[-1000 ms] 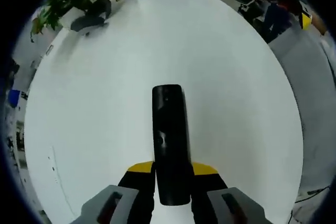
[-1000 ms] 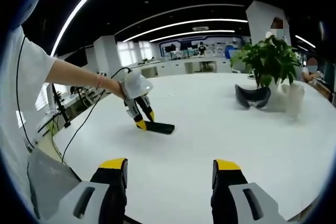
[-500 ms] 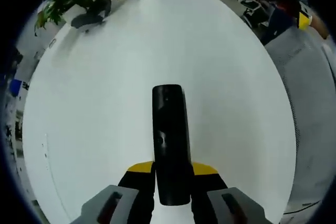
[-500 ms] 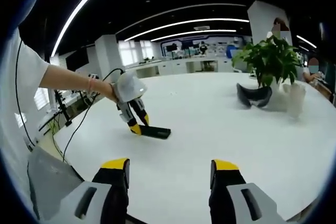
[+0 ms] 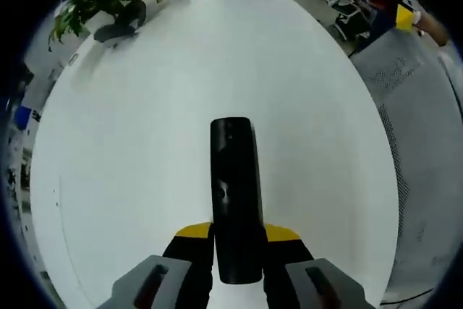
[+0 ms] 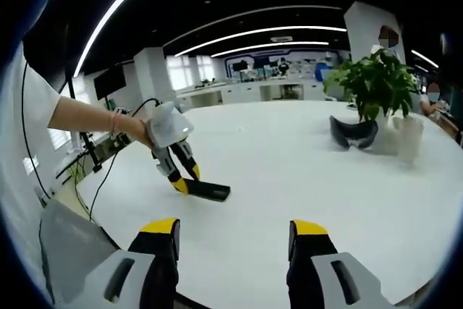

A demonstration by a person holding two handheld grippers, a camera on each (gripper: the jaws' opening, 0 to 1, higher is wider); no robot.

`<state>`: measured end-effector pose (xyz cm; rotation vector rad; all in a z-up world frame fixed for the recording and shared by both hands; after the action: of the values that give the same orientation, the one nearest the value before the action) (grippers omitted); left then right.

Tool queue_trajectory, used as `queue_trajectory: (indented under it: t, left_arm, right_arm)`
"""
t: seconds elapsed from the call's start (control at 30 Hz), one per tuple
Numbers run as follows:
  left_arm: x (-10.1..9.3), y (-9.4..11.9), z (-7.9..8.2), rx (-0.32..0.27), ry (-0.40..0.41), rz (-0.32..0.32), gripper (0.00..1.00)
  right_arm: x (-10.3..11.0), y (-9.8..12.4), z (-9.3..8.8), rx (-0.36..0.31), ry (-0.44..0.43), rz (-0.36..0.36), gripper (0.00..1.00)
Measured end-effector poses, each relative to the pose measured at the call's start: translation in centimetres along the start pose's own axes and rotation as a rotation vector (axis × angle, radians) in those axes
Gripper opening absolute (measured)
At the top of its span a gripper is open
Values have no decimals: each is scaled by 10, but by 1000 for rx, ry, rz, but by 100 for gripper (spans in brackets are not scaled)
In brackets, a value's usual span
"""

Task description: Press the specified remote control buttons in sequence, fully releasing each button before pressing the next.

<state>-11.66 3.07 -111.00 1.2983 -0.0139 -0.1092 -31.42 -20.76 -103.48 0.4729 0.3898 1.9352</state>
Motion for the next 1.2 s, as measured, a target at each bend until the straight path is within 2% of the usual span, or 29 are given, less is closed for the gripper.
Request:
queue_trajectory:
  t: [0.23,0.67,1.2]
  left_arm:
    - [-18,0,-6,-25,30,7,23]
    - [-53,-1,-9,-16,44,13,23]
    - [-103,-1,-18,-79,120,38,23]
  right_arm:
    - [5,1,-3,3,11,11,60]
    - [16,1,1,5,46,49,59]
    - [38,-8,11,52,146,162,55]
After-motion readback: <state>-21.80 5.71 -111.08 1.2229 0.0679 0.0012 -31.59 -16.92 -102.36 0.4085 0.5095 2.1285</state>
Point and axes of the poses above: the point that each gripper's makers call its tool centre point, and the gripper's own axes: y roughly backward along the fingers, x roughly to its left, z roughly out of its top, the point moved 9 cm from there along y, roughly backward along the fingers, and after that the axes turned 3 degrees about -z, right-handed, at the moved point
